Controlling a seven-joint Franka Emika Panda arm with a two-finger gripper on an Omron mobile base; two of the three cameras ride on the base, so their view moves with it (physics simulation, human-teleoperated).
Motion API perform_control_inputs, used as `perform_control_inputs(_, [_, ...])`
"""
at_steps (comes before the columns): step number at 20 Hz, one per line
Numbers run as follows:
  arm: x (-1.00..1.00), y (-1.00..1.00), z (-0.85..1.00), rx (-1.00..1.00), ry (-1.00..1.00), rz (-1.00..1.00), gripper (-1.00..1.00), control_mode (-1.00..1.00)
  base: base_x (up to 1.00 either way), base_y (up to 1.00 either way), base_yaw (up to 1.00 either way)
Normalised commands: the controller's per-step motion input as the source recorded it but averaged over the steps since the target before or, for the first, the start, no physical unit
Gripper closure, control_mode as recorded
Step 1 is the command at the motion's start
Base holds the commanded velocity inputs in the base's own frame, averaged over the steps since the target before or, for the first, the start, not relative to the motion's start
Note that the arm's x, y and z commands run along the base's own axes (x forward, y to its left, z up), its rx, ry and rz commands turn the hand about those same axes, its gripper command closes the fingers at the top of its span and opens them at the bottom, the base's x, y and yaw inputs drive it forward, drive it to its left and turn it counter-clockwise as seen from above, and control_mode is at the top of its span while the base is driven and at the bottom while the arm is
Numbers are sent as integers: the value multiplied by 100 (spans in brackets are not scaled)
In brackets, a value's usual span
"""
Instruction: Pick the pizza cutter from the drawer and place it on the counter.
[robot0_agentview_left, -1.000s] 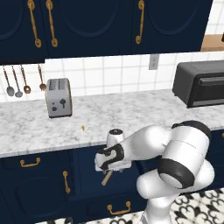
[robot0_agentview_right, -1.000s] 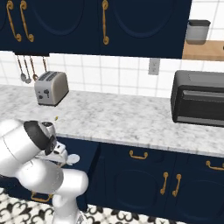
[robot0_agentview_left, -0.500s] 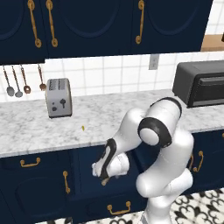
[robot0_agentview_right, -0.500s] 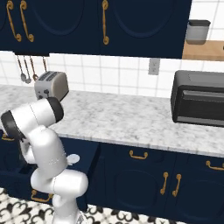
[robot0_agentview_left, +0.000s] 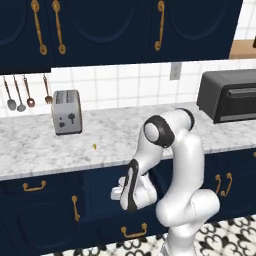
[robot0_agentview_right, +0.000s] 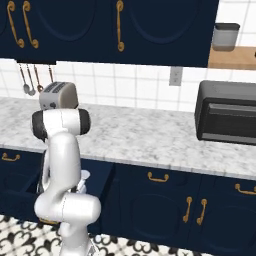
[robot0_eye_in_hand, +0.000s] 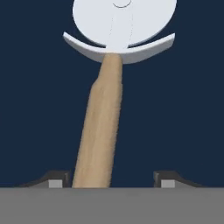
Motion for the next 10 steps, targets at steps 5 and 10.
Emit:
perform_control_inputs(5, [2,12,59,-2,36,0,100,-100,0,0,0])
perform_control_inputs(10, [2,0,100,-3,26,0,100,-100,0,0,0])
